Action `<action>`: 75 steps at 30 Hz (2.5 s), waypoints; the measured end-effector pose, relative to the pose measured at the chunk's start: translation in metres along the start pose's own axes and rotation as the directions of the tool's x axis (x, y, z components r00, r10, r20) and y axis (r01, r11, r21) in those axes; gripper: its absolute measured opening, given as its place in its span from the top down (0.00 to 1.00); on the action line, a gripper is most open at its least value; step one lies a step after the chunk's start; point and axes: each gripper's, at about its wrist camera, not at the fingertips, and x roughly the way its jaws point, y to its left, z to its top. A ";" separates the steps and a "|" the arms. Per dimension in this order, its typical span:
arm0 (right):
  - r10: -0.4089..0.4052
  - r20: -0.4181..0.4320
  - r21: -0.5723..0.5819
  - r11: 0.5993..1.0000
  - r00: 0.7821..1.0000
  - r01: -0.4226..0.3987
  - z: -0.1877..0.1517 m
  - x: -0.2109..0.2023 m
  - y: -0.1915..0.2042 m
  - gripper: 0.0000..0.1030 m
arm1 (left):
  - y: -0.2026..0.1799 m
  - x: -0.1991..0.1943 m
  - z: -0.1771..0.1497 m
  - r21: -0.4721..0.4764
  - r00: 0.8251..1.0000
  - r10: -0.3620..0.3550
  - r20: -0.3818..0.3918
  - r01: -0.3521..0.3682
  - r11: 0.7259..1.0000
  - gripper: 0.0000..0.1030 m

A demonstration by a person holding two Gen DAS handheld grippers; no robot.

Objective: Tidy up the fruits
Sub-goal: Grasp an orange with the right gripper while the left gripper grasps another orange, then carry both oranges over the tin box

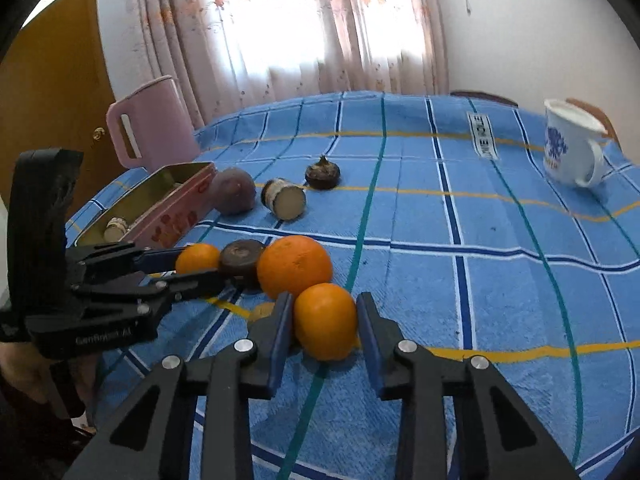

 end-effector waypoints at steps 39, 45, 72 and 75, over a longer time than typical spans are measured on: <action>-0.029 0.284 -0.097 0.994 0.958 0.059 -0.014 -0.046 0.020 0.67 | -0.011 -0.057 -0.016 0.006 0.951 0.025 0.308 -0.029 1.000 0.62; -0.029 0.320 -0.101 0.993 0.947 0.065 -0.016 -0.051 0.022 0.67 | -0.013 -0.066 -0.016 0.011 0.938 0.044 0.343 -0.051 0.999 0.62; 0.001 0.386 -0.119 0.992 0.923 0.049 0.010 -0.063 0.034 0.67 | -0.003 -0.095 -0.012 0.005 0.884 0.106 0.455 -0.121 0.993 0.62; 0.029 0.376 -0.141 0.990 0.926 0.027 0.024 -0.057 0.045 0.67 | 0.007 -0.096 -0.011 -0.014 0.884 0.125 0.450 -0.133 0.991 0.62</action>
